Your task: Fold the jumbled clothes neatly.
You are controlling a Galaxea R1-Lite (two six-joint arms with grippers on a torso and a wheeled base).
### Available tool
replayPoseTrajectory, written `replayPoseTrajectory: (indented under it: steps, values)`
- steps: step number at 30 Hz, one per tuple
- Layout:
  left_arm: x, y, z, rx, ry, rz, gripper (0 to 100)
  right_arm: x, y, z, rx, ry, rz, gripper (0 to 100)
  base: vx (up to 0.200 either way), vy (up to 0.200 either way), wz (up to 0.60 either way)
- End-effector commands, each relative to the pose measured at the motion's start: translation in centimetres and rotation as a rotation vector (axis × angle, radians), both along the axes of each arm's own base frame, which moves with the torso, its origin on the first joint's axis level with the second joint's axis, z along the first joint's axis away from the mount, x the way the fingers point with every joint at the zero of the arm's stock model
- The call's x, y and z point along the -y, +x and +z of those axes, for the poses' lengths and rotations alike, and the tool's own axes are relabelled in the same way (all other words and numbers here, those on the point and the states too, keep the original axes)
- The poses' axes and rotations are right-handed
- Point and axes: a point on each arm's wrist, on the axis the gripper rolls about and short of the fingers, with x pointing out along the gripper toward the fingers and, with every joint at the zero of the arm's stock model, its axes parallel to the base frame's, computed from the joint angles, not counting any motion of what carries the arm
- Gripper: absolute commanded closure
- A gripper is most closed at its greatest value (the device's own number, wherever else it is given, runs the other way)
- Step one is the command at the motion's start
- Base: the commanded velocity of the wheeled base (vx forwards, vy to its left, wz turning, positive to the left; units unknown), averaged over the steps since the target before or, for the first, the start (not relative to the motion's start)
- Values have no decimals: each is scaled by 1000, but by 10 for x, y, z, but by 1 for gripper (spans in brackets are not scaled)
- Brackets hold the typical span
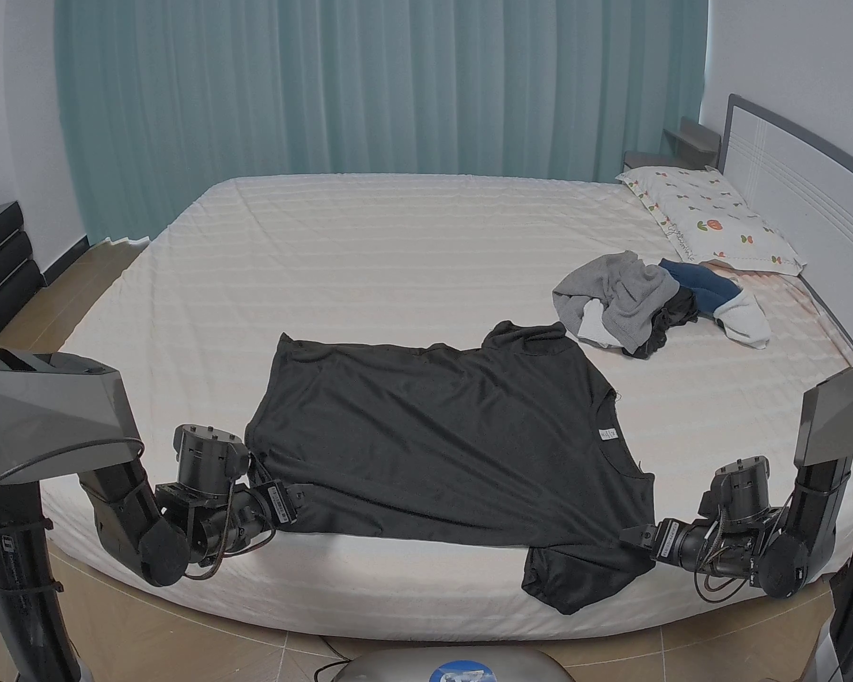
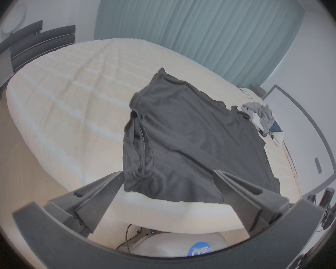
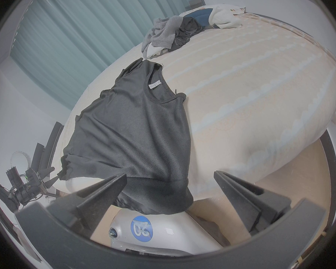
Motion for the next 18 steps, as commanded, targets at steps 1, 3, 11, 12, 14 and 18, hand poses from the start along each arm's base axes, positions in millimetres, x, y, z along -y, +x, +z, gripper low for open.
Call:
replayPoseTrajectory:
  steps: [1,3,11,12,14,18]
  values:
    - [-1,-1,-11,-28,38,17,0,0,0,1,3,2,0,0,0,0,0]
    - [-5,1,-19,-40,91,45,100,-1,0,1,5,2,3,0,0,0,0]
    - [-16,4,-25,-49,127,85,100,-1,0,0,1,0,4,0,0,0,0]
    - [-17,3,-25,-53,130,88,100,-1,-1,0,-1,0,4,0,0,0,0]
    - [-20,2,-25,-57,131,99,100,-1,-1,0,-1,0,4,0,0,0,0]
    - [-42,-6,-15,-50,123,166,100,0,-7,-1,-24,-4,13,0,0,0,0]
